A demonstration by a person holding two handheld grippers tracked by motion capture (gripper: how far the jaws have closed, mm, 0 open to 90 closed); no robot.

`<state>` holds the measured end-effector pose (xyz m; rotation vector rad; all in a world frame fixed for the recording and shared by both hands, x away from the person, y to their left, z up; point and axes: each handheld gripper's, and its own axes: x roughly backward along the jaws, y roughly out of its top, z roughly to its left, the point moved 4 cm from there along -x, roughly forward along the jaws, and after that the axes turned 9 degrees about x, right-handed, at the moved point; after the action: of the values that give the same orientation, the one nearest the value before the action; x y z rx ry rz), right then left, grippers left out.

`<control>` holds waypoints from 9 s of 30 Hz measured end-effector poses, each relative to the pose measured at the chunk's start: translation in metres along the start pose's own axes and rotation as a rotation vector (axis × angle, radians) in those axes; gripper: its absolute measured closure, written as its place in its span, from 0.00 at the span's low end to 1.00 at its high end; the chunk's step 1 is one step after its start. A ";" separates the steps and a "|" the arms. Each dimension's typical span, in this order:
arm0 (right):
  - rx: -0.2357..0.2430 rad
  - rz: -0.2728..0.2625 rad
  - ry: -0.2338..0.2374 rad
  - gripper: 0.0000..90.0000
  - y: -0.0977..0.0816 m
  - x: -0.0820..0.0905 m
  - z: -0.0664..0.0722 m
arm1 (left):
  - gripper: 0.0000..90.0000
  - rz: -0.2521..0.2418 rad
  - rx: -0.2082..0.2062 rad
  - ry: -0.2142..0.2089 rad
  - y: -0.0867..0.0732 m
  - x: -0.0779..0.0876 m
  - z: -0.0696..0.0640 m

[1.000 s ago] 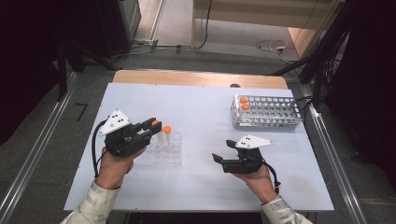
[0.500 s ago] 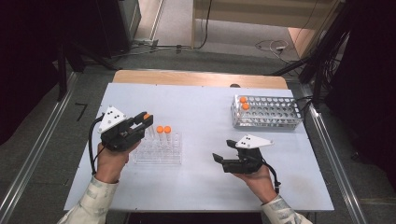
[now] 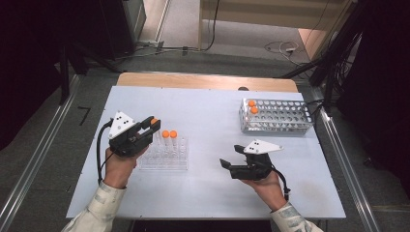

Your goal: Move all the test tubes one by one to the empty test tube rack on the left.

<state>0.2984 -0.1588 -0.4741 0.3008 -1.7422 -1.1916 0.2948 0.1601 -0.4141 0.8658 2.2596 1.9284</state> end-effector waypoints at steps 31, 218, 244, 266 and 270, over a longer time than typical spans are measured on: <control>-0.020 -0.013 -0.056 0.28 -0.001 0.004 -0.010 | 0.51 0.020 0.078 -0.034 -0.012 -0.001 -0.002; 0.092 -0.031 0.013 0.80 0.020 -0.009 0.051 | 0.75 0.125 -0.116 -0.340 -0.054 -0.041 -0.135; 0.062 -0.032 0.038 0.22 0.015 0.001 0.042 | 0.78 0.073 -0.051 -0.338 -0.025 -0.010 -0.115; 0.021 -0.020 -0.010 0.22 0.006 0.003 0.026 | 0.78 0.016 0.023 -0.186 0.005 0.025 -0.053; 0.017 -0.021 -0.014 0.22 0.006 0.003 0.024 | 0.78 0.024 0.013 -0.123 0.007 0.028 -0.040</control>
<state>0.2785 -0.1442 -0.4689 0.3221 -1.7662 -1.1976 0.2587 0.1373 -0.3900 0.9884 2.2041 1.8169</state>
